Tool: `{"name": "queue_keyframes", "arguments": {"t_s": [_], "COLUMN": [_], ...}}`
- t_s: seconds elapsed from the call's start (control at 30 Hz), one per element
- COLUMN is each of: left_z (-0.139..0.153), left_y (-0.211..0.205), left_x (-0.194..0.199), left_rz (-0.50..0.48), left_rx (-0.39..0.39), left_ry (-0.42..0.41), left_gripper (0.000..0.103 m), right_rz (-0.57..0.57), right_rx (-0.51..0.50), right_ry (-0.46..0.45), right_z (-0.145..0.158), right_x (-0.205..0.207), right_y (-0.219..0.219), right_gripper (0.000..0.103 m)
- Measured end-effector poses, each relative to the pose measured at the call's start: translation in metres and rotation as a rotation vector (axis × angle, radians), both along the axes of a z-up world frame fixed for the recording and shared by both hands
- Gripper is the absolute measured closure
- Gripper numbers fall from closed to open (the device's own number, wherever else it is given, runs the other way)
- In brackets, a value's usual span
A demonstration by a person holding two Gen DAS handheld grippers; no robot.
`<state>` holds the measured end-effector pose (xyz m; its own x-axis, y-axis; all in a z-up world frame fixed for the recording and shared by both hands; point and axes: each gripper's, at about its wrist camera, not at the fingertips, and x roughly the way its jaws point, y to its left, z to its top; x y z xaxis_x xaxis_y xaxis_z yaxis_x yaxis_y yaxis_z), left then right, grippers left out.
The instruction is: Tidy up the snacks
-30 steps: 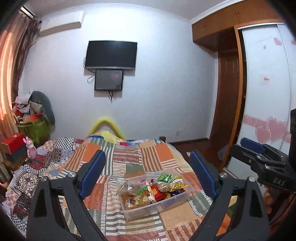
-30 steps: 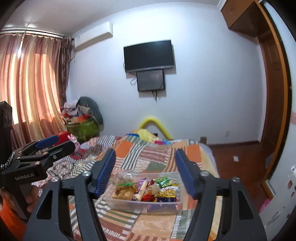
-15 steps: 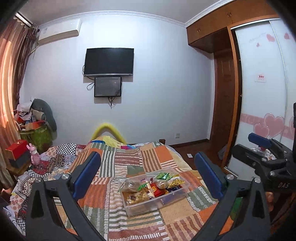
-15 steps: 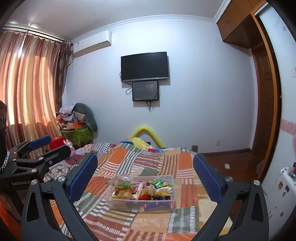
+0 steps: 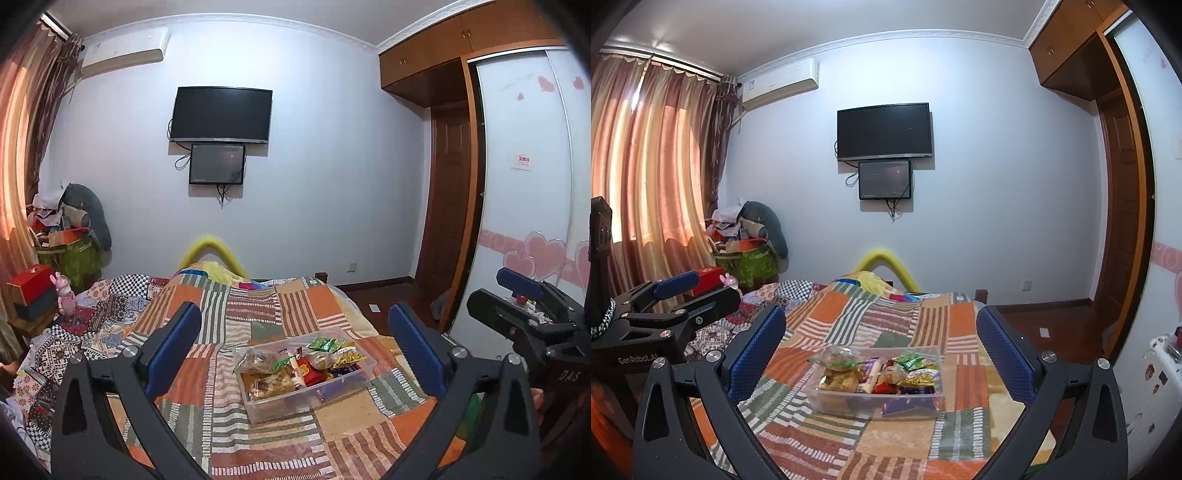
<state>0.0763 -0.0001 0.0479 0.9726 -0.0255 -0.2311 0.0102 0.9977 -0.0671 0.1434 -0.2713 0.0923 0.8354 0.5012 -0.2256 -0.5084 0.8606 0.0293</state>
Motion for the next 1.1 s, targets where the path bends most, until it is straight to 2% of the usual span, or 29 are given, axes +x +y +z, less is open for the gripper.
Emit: {"name": "queue_keyframes", "arguments": {"t_s": [1.1], "left_z": [-0.0038], "left_y": [-0.0001], "left_x": [0.0032], "left_rz": [-0.028], "left_rx": [-0.023], "left_ry": [0.035], "left_gripper": [0.0], "right_rz": [-0.001], "right_rx": [0.01], "right_ry": [0.014], "right_z": [-0.0028], "right_x": [-0.0044], "right_y": [-0.0029], "right_gripper": [0.0]}}
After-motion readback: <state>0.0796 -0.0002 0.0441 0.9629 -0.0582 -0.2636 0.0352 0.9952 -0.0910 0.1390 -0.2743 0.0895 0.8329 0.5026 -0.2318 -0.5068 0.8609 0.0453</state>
